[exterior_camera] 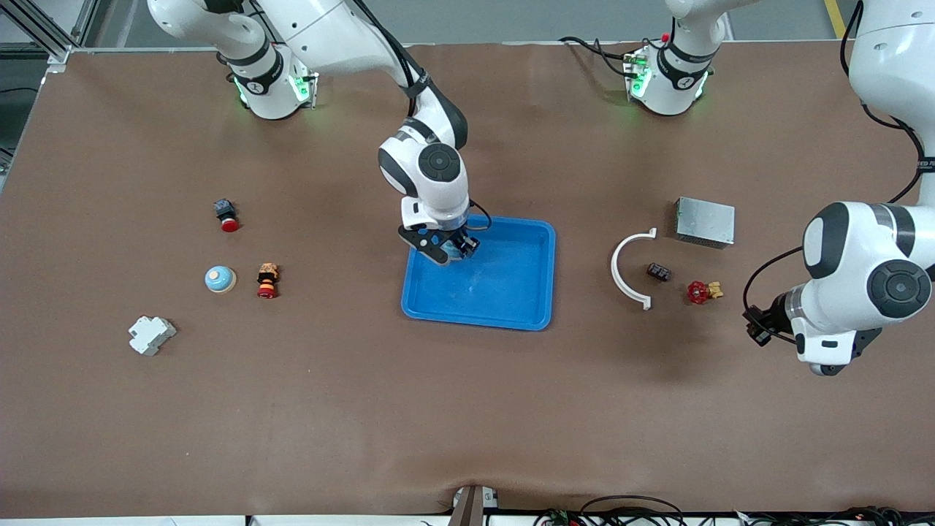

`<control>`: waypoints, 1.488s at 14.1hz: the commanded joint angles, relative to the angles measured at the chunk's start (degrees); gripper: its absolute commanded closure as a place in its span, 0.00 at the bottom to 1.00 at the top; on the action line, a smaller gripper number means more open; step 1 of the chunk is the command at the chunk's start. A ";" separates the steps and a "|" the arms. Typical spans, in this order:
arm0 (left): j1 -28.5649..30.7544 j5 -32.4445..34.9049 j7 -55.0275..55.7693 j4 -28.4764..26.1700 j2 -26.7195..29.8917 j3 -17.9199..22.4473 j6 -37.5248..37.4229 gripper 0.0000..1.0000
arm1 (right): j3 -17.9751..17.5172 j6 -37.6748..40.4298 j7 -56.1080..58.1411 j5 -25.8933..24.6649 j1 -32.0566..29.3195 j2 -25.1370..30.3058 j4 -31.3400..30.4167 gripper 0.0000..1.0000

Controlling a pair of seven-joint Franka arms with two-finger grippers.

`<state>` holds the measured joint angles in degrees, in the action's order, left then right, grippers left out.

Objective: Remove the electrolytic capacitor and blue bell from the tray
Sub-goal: 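Carry the bell with the right gripper while the left gripper carries the capacitor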

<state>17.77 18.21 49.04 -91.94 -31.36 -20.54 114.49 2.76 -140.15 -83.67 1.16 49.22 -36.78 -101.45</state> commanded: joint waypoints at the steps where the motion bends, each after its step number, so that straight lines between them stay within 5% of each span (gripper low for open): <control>1: 0.77 -0.45 -1.14 -1.40 2.27 -0.11 -2.77 1.00 | 0.40 1.19 0.60 -0.90 -0.78 -0.23 2.04 1.00; 10: 1.83 -0.45 2.99 -3.15 3.58 -0.46 -4.54 1.00 | 0.32 17.53 26.06 -0.46 -14.57 8.73 3.01 1.00; 21: 2.01 -4.14 0.62 -4.65 11.14 -0.82 -10.43 1.00 | 0.32 17.45 68.17 -0.55 -38.83 12.17 -0.51 1.00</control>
<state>19.07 15.24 50.64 -94.87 -22.04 -20.80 104.76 4.45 -121.97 -19.79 1.05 13.36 -26.77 -99.41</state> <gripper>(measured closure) 0.648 0.374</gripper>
